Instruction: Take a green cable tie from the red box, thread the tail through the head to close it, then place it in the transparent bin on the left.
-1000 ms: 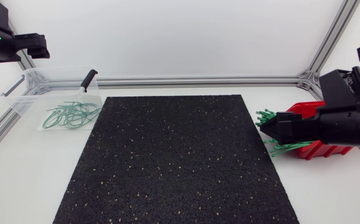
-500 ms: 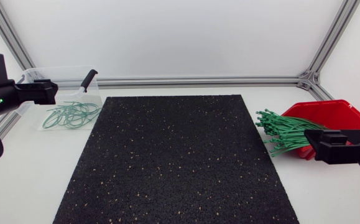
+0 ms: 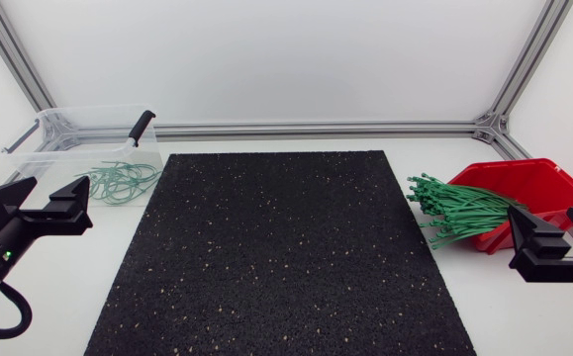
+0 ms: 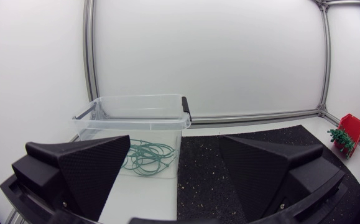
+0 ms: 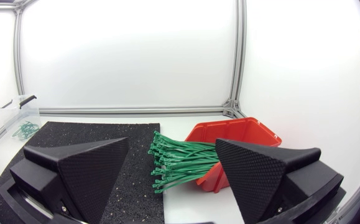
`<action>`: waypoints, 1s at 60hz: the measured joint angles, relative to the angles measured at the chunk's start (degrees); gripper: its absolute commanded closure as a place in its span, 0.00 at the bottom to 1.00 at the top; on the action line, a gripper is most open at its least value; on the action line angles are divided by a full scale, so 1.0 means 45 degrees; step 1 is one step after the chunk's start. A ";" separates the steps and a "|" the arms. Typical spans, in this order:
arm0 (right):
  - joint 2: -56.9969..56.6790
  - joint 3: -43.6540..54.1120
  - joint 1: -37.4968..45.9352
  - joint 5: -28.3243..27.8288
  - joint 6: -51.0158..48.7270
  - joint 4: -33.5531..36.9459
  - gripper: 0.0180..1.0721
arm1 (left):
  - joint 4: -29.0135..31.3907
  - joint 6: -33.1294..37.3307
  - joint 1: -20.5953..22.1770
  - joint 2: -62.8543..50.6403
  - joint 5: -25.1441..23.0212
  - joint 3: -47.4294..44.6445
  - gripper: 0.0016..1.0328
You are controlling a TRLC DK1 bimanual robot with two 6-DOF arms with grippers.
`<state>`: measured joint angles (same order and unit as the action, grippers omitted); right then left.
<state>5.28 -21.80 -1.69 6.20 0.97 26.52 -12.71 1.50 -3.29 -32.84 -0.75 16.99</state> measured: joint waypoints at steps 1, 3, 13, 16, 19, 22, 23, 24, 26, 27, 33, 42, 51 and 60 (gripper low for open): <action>-0.0029 0.0068 0.0005 -0.0029 -0.0005 -0.0112 0.03 | -0.0102 0.0000 0.0000 0.0102 0.0000 -0.0107 0.04; -0.0087 0.0253 0.0010 -0.0053 -0.0024 -0.0359 0.04 | -0.0301 0.0000 0.0000 0.0301 0.0000 -0.0316 0.04; -0.0272 0.1151 0.0073 -0.0253 -0.0039 -0.1350 0.04 | -0.0476 0.0000 0.0024 0.1345 0.0000 -0.1025 0.04; -0.0335 0.1384 0.0073 -0.0369 -0.0044 -0.1690 0.04 | -0.0345 0.0000 0.0053 0.1681 0.0000 -0.1200 0.04; -0.0398 0.1647 0.0087 -0.0432 -0.0044 -0.2011 0.04 | -0.0170 0.0000 0.0097 0.1987 0.0005 -0.1321 0.04; -0.0442 0.1870 0.0097 -0.0471 -0.0044 -0.2293 0.04 | 0.0015 0.0000 0.0136 0.2307 0.0005 -0.1438 0.04; -0.0457 0.1938 0.0097 -0.0476 -0.0044 -0.2399 0.04 | 0.0073 -0.0005 0.0155 0.2409 0.0005 -0.1477 0.04; -0.0476 0.2030 0.0117 -0.0525 -0.0044 -0.2545 0.04 | 0.0121 -0.0005 0.0165 0.2516 0.0010 -0.1511 0.04; -0.0520 0.2186 0.0151 -0.0607 -0.0044 -0.2754 0.04 | 0.0243 -0.0005 0.0180 0.2739 0.0005 -0.1588 0.04; -0.0539 0.2268 0.0155 -0.0656 -0.0044 -0.2856 0.04 | 0.0301 -0.0005 0.0185 0.2837 0.0000 -0.1627 0.04; -0.0656 0.2773 0.0165 -0.0772 -0.0044 -0.3458 0.04 | 0.0670 -0.0005 0.0257 0.3487 0.0005 -0.1889 0.04; -0.0850 0.3521 0.0223 -0.1049 -0.0044 -0.4439 0.04 | 0.1287 -0.0010 0.0359 0.4444 0.0010 -0.2341 0.04; -0.1030 0.4265 0.0257 -0.1248 -0.0044 -0.5411 0.04 | 0.1817 -0.0010 0.0461 0.5387 0.0010 -0.2725 0.04; -0.1103 0.4541 0.0311 -0.1336 -0.0044 -0.5673 0.04 | 0.2438 -0.0053 0.0568 0.6397 0.0053 -0.3215 0.04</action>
<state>0.32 -1.37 -0.30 0.19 0.78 0.99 -1.74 1.26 -0.73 -4.05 -0.51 2.52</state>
